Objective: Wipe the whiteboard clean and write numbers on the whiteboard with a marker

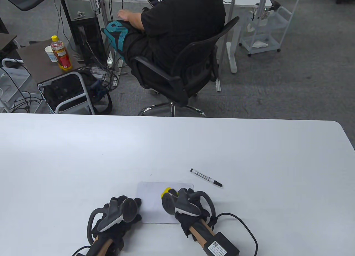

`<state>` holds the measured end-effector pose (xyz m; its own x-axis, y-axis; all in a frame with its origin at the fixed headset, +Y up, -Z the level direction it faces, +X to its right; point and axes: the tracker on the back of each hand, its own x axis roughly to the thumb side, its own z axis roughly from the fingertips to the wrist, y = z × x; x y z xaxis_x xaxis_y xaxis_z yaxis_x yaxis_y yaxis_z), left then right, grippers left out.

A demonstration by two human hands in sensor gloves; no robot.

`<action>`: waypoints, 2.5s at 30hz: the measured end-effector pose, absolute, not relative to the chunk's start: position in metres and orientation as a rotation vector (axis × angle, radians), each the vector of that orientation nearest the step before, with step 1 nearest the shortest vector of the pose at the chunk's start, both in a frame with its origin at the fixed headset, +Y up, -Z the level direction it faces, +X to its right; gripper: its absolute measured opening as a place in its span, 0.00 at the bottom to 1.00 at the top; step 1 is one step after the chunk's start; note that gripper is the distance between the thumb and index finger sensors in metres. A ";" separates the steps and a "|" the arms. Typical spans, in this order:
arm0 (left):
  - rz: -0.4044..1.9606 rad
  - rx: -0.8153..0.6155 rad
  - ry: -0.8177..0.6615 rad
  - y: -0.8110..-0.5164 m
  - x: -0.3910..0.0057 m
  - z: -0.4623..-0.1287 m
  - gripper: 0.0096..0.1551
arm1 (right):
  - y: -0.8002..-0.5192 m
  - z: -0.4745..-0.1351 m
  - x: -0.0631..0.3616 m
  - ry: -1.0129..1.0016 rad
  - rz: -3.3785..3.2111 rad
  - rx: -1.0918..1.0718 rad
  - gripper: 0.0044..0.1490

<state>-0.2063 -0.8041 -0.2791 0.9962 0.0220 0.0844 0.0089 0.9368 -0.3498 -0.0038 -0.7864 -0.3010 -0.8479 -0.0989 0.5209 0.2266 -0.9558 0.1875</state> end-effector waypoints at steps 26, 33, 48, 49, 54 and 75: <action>-0.011 -0.359 -0.088 -0.804 -0.205 -0.280 0.36 | -0.784 -0.292 0.018 -0.293 -2.791 -0.664 0.39; -0.012 -0.359 -0.088 -0.804 -0.205 -0.279 0.36 | -0.785 -0.292 0.015 -0.319 -2.776 -0.854 0.39; -0.025 -0.360 -0.092 -0.804 -0.203 -0.279 0.36 | -0.786 -0.289 0.047 -0.363 -2.885 -0.831 0.39; -0.028 -0.360 -0.093 -0.804 -0.203 -0.279 0.36 | -0.786 -0.301 0.052 -0.342 -2.907 -0.660 0.39; -0.030 -0.363 -0.095 -0.803 -0.203 -0.280 0.36 | -0.788 -0.332 0.054 -0.324 -2.994 -0.304 0.38; -0.036 -0.377 -0.101 -0.804 -0.202 -0.280 0.36 | -0.795 -0.344 0.026 -0.227 -3.033 -0.274 0.39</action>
<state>-0.2022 -0.8040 -0.2798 0.9943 -0.0162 0.1056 0.0539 0.9292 -0.3656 0.0264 -0.7947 -0.3443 -0.9800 -0.0742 0.1844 0.1009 -0.9851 0.1394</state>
